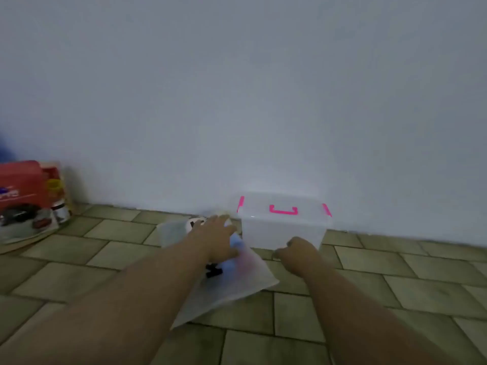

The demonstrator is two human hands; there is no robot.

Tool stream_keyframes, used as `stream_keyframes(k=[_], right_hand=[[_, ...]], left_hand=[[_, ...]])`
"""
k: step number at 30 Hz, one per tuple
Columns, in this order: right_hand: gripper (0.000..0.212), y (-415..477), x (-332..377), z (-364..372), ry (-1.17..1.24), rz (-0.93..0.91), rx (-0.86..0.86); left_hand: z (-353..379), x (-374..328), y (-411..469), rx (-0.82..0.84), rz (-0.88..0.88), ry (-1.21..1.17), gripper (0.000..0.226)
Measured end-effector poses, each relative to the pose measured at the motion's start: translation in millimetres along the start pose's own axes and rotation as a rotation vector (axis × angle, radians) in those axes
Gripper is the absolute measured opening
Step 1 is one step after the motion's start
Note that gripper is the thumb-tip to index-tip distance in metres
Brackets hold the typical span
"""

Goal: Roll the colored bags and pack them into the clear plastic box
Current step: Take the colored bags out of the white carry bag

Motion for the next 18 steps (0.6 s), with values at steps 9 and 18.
stream_keyframes(k=[9, 18], right_hand=[[0.017, 6.7, -14.7, 71.4, 0.318, 0.190, 0.180], [0.007, 44.2, -50.1, 66.9, 0.744, 0.341, 0.209]], left_hand=[[70.3, 18.9, -13.0, 0.216, -0.105, 0.010, 0.091], [78.3, -17.6, -2.5, 0.278, -0.150, 0.013, 0.084]])
Point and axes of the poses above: each hand's wrist, its own y-axis towards the middle knuckle, its own z-axis out of the palm, x = y × z, the point moved 3 cm from there along y, towards the middle knuckle, and after that the axes turned 14 degrees about -y, right-handed, at the moved point
